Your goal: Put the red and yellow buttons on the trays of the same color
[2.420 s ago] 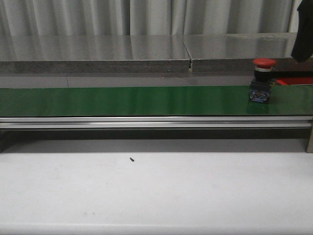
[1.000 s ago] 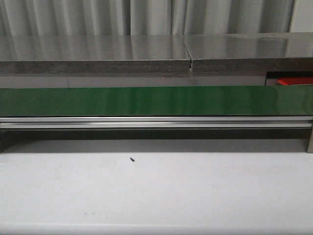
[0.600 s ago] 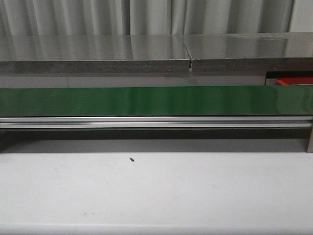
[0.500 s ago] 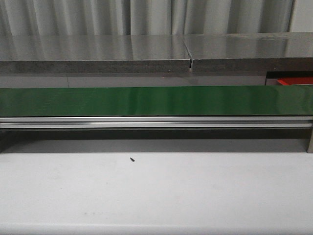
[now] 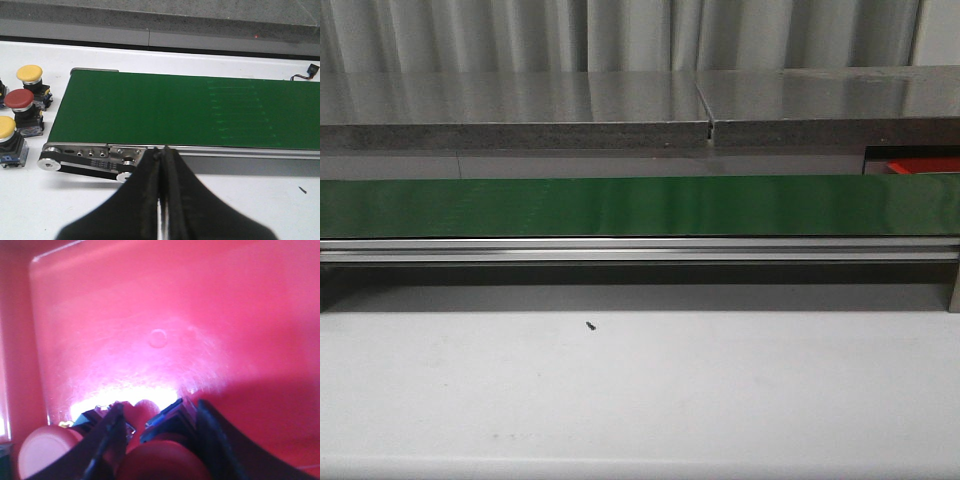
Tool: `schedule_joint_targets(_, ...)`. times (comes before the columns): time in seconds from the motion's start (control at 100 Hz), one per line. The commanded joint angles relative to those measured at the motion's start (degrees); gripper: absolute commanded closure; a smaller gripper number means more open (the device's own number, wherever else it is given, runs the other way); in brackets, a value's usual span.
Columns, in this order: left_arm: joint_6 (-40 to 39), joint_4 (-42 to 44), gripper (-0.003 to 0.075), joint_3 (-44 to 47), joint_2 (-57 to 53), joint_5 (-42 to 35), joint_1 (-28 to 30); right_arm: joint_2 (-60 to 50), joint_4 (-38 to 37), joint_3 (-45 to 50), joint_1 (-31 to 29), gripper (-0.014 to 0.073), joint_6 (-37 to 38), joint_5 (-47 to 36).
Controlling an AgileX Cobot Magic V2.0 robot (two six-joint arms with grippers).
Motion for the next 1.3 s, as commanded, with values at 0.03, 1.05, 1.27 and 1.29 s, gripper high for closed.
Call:
schedule_joint_targets(0.03, 0.05, -1.26, 0.0739, -1.54, -0.22, -3.90, -0.33, -3.24, 2.28, -2.03, -0.06, 0.0421, -0.65, -1.95)
schedule_joint_targets(1.05, 0.05, -1.26, 0.0739, -1.54, -0.22, -3.90, -0.33, -5.94, 3.86, -2.19, -0.11, 0.0000, -0.65, -5.95)
schedule_joint_targets(1.27, 0.05, -1.26, 0.0739, -1.54, -0.22, -3.90, -0.33, -14.11, 8.46, -2.19, 1.18, 0.0001, -5.03, -8.09)
schedule_joint_targets(1.29, 0.05, -1.26, 0.0739, -1.54, -0.22, -3.90, -0.33, -14.67, 9.04, -2.19, 1.51, 0.0001, -5.33, -8.09)
